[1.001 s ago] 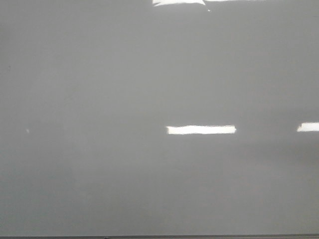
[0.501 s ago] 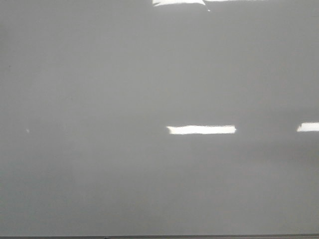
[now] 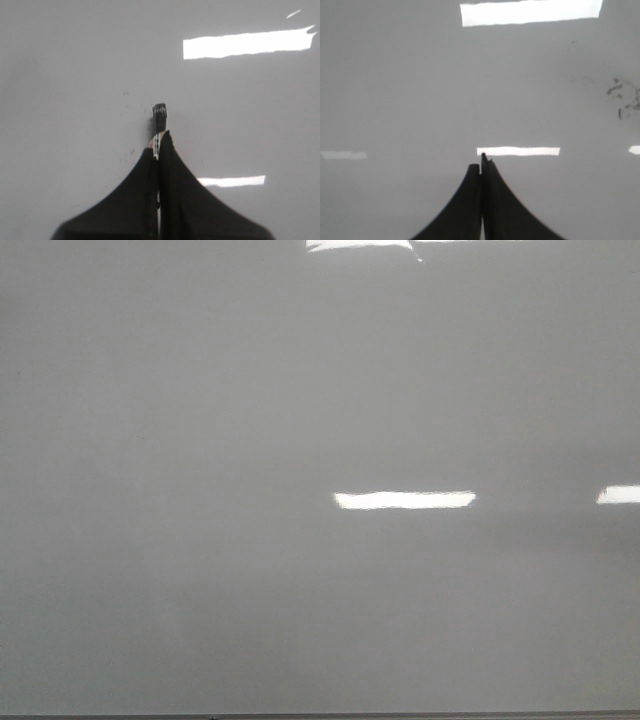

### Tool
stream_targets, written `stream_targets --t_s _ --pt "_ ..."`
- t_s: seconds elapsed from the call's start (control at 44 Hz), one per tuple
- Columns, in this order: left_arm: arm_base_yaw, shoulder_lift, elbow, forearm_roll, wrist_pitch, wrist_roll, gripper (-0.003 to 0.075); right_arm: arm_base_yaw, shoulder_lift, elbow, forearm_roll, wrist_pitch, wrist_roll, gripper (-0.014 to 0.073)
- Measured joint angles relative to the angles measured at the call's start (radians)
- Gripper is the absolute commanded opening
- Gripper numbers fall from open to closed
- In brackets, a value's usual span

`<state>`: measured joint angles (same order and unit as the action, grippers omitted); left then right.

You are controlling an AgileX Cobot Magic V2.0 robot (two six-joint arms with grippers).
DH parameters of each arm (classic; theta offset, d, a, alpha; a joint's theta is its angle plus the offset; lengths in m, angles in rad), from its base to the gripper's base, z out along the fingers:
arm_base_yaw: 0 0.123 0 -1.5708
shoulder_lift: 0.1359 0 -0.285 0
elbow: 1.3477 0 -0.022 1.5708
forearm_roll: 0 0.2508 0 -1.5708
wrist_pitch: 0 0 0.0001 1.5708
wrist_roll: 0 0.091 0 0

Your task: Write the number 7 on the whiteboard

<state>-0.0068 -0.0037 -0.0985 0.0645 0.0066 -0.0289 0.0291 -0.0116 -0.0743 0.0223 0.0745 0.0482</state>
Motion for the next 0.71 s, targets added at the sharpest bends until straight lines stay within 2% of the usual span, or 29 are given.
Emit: stream_targets --t_s 0.182,0.432,0.569,0.705 --pt "0.000 0.037 -0.203 -0.022 0.145 0.000 -0.0020 0.000 0.018 -0.199 0.000 0.149 0.000 -0.0069" --pt "0.000 0.234 -0.460 -0.026 0.339 0.000 -0.0020 0.000 0.213 -0.452 0.000 0.344 0.000 -0.0069" --pt "0.000 0.328 -0.528 -0.027 0.362 0.000 -0.0020 0.000 0.323 -0.539 0.000 0.414 0.001 -0.0069" --pt "0.000 0.393 -0.536 -0.027 0.388 0.000 -0.0020 0.000 0.419 -0.552 0.000 0.437 0.001 -0.0069"
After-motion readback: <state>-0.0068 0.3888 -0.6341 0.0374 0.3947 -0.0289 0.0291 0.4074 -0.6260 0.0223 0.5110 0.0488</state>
